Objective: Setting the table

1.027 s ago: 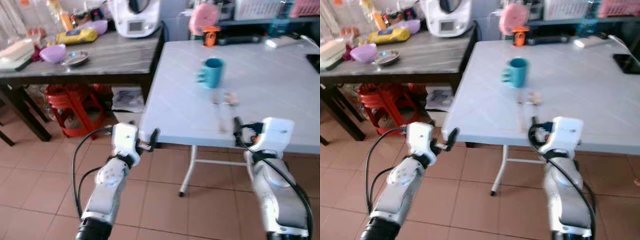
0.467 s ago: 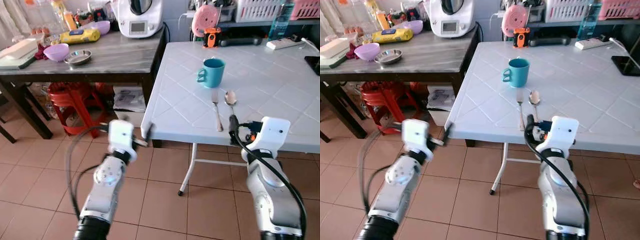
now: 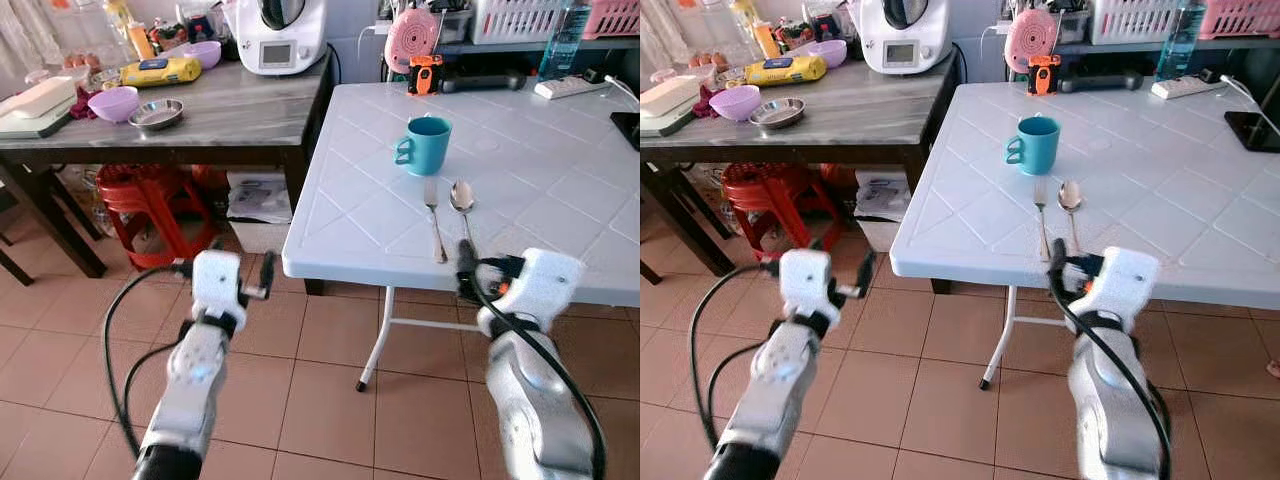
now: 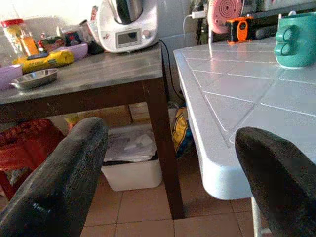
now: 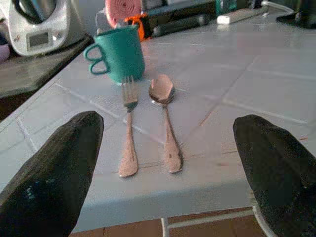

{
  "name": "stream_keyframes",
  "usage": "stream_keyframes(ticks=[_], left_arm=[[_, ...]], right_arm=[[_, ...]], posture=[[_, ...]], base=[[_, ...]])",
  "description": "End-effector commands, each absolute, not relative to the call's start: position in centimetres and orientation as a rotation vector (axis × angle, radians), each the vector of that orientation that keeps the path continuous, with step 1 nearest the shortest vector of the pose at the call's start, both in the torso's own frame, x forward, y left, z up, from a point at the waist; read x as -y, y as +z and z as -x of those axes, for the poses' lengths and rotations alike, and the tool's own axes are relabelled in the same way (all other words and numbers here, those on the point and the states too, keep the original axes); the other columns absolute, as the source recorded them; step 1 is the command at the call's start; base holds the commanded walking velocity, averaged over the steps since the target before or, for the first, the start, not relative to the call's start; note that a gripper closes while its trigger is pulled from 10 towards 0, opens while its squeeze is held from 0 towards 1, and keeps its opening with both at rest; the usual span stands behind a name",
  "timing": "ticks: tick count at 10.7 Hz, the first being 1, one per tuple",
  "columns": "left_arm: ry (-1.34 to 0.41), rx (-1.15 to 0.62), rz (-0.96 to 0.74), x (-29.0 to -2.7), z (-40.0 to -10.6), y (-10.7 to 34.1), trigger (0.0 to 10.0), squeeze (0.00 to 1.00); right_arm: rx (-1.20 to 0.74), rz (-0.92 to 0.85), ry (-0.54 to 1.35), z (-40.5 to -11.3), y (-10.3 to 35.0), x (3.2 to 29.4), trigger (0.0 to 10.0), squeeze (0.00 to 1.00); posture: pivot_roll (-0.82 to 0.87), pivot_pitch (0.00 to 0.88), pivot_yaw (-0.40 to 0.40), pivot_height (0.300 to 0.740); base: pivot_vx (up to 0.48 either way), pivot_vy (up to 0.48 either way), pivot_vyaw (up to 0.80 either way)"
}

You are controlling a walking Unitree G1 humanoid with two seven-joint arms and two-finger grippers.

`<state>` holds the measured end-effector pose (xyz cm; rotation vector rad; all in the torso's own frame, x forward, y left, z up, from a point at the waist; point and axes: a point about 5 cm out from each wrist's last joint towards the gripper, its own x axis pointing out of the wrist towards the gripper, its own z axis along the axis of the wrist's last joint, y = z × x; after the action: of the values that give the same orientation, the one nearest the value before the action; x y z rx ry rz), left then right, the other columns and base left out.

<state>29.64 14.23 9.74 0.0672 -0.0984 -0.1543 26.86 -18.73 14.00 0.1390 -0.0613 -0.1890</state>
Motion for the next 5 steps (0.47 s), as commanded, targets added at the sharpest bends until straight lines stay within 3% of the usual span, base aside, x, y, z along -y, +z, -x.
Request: stream_keyframes(ticks=[1, 3, 5], left_arm=[[-0.143, 0.119, -0.08, -15.0, -29.4, 10.1, 10.0, 0.0], [-0.138, 0.061, -0.099, -16.7, -27.4, 8.5, 10.0, 0.0], [-0.152, 0.054, -0.098, -16.5, -26.9, 8.3, 10.0, 0.0]], right_arm=[[0.076, -0.146, -0.213, -26.4, 14.2, 18.9, 10.0, 0.0], [0.03, -0.104, -0.25, -24.0, 12.4, 19.2, 10.0, 0.0], [0.012, -0.096, -0.241, -23.4, 12.0, 19.0, 10.0, 0.0]], posture=[[-0.15, 0.044, 0.123, 0.74], [-0.15, 0.052, 0.124, 0.74], [-0.14, 0.059, 0.125, 0.74]], base=[[0.0, 0.0, 0.0], [0.0, 0.0, 0.0], [0.0, 0.0, 0.0]])
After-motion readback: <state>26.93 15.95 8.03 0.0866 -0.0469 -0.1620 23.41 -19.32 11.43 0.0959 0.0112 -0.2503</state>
